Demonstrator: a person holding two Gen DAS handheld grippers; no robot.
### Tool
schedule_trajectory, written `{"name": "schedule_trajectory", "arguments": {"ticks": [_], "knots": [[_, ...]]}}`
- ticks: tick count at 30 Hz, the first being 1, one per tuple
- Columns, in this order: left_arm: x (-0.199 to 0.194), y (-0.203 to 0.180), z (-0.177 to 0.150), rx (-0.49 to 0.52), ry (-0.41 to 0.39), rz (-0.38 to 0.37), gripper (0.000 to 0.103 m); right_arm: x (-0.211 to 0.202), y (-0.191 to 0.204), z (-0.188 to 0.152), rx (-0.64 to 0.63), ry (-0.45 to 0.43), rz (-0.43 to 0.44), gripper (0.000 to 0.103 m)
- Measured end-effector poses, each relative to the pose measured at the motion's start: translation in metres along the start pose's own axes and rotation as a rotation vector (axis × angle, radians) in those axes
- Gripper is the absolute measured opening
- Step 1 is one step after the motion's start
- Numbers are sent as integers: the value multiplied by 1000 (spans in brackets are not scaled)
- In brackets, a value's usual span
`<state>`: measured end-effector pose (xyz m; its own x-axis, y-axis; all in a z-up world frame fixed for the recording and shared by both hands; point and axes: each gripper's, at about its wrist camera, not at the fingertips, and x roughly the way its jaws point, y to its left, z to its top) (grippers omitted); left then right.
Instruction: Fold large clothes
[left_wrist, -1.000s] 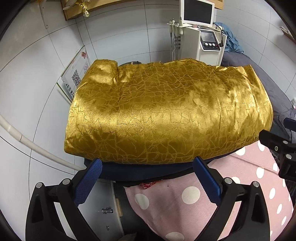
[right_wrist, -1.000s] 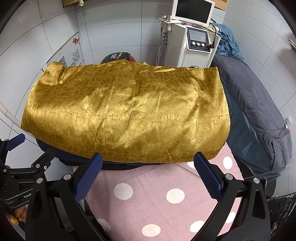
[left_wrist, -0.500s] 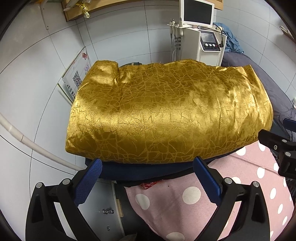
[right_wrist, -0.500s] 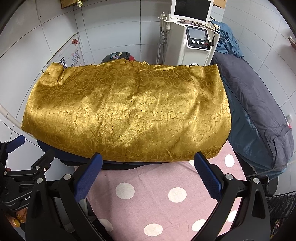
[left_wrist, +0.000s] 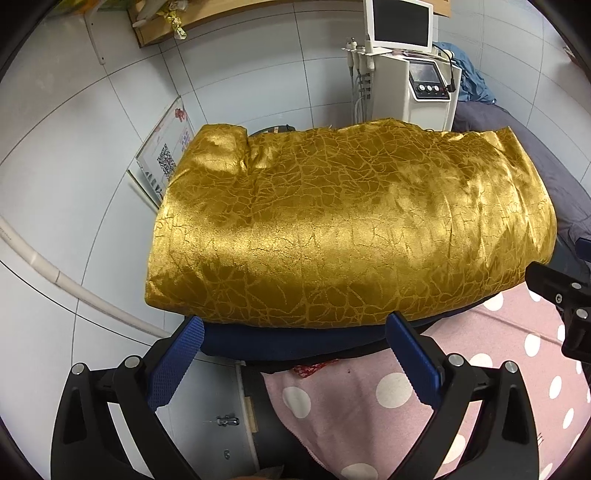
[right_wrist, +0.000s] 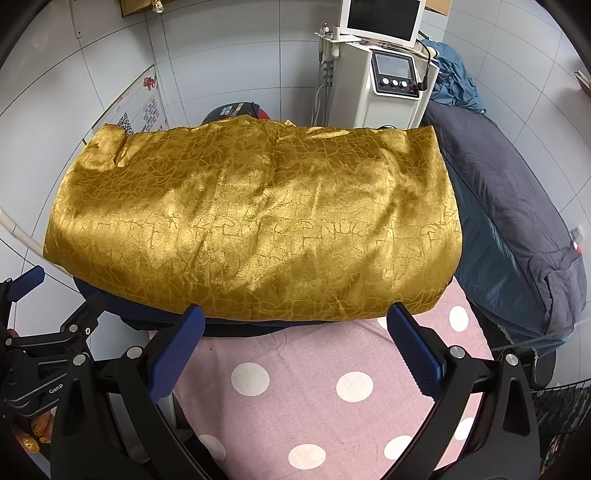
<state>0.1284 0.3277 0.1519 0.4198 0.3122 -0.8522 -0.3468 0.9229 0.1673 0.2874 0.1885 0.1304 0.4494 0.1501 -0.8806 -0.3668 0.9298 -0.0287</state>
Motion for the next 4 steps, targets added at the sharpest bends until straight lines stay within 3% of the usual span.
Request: {"name": "schedule_trajectory", "arguments": {"ticks": [4], "knots": [[0, -1, 0, 14, 5, 6, 97, 1, 2, 0, -4, 2, 2, 97]]}}
